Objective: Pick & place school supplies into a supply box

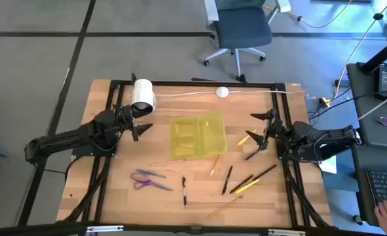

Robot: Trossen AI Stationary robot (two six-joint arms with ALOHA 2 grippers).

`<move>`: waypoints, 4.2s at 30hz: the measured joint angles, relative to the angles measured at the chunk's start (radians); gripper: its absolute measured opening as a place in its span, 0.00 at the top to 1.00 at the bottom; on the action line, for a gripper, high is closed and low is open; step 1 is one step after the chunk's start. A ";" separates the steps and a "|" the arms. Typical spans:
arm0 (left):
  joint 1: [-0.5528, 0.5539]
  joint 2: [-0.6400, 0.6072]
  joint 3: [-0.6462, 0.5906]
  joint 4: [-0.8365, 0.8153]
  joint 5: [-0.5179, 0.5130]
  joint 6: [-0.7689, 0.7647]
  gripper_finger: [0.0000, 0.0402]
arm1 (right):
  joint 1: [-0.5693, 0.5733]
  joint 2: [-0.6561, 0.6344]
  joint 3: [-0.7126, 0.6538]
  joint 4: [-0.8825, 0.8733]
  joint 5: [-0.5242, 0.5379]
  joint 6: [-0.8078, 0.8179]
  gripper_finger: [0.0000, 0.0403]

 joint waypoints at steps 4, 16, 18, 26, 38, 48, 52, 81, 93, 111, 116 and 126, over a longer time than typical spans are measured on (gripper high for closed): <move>0.000 0.000 0.000 0.000 0.000 0.000 0.13 | 0.000 0.000 0.000 0.000 0.000 0.000 0.02; 0.000 0.000 0.000 0.000 0.000 0.000 0.13 | 0.000 0.000 0.000 0.000 0.000 0.000 0.02; 0.000 0.000 0.000 0.000 0.000 0.000 0.13 | 0.000 0.000 0.000 0.000 0.000 0.000 0.02; 0.000 0.000 0.000 0.000 0.000 0.000 0.13 | 0.000 0.000 0.000 0.000 0.000 0.000 0.02; 0.000 0.000 0.000 0.000 0.000 0.000 0.13 | 0.000 0.000 0.000 0.000 0.000 0.000 0.02; 0.000 0.000 0.000 0.000 0.000 0.000 0.13 | 0.000 0.000 0.000 0.000 0.000 0.000 0.02; 0.000 0.000 0.000 0.000 0.000 0.000 0.13 | 0.000 0.000 0.000 0.000 0.000 0.000 0.02; 0.000 0.000 0.000 0.000 0.000 0.000 0.13 | 0.001 0.000 0.000 0.003 0.025 0.135 0.02; 0.000 0.000 0.000 0.003 0.000 0.000 0.13 | 0.000 0.000 0.000 0.014 0.052 0.214 0.02; 0.000 0.000 0.000 0.003 -0.009 0.000 0.13 | 0.000 0.000 0.000 0.007 0.054 0.214 0.02; 0.000 0.000 0.000 0.003 -0.051 -0.015 0.13 | 0.000 0.000 0.000 0.007 0.054 0.216 0.02; -0.001 0.044 0.102 0.061 0.070 0.032 0.13 | 0.000 0.000 0.000 0.007 0.054 0.215 0.02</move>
